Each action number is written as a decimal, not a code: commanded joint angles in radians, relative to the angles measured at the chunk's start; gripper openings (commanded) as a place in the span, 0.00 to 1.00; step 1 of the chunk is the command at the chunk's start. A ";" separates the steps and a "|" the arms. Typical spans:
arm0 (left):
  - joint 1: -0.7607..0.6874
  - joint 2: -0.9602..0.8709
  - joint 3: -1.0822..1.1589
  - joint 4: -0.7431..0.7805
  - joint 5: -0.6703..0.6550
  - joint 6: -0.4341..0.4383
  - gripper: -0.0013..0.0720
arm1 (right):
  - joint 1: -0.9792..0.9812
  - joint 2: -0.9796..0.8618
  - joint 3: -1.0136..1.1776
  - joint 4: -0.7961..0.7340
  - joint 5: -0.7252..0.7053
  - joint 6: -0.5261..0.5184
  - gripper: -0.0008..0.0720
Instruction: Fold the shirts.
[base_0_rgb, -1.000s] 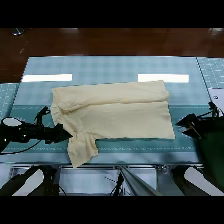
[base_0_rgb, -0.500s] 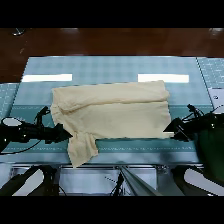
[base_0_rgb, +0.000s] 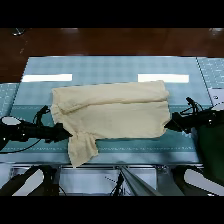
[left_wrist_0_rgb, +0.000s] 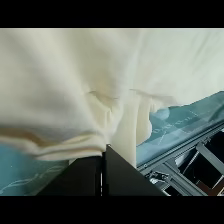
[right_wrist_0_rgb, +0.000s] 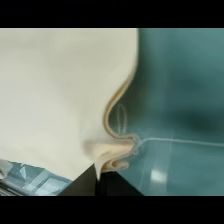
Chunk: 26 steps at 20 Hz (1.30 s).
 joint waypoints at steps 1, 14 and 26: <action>0.040 0.001 0.120 -0.002 -0.059 0.000 0.05 | 0.001 0.000 0.109 0.031 0.046 -0.040 0.04; -0.034 -0.565 0.893 -0.015 -0.061 -0.194 0.05 | 0.113 -0.381 0.715 0.188 -0.059 0.046 0.04; -0.063 -0.822 1.166 -0.015 0.039 -0.218 0.05 | 0.113 -0.584 0.823 0.288 -0.101 0.058 0.04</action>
